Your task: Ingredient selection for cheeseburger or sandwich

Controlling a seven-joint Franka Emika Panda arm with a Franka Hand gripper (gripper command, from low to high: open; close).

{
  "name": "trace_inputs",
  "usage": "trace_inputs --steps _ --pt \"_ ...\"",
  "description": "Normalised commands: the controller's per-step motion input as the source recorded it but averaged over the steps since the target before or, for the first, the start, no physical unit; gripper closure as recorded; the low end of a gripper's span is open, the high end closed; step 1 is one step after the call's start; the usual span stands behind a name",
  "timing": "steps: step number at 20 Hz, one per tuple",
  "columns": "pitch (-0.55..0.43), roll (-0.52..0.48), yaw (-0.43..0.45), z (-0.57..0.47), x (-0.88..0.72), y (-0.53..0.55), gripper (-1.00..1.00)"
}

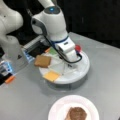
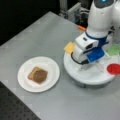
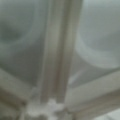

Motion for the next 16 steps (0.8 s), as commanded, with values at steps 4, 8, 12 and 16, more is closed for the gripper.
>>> trace_inputs --steps 4,8,12,16 --pt "0.005 -0.027 -0.036 -0.23 -0.03 0.38 -1.00" --pt "0.040 -0.030 -0.052 -0.15 -0.06 0.38 -1.00" --pt "0.064 -0.041 -0.061 -0.06 -0.07 0.38 -1.00" --pt "0.060 -0.034 -0.034 0.00 -0.05 0.36 -1.00"
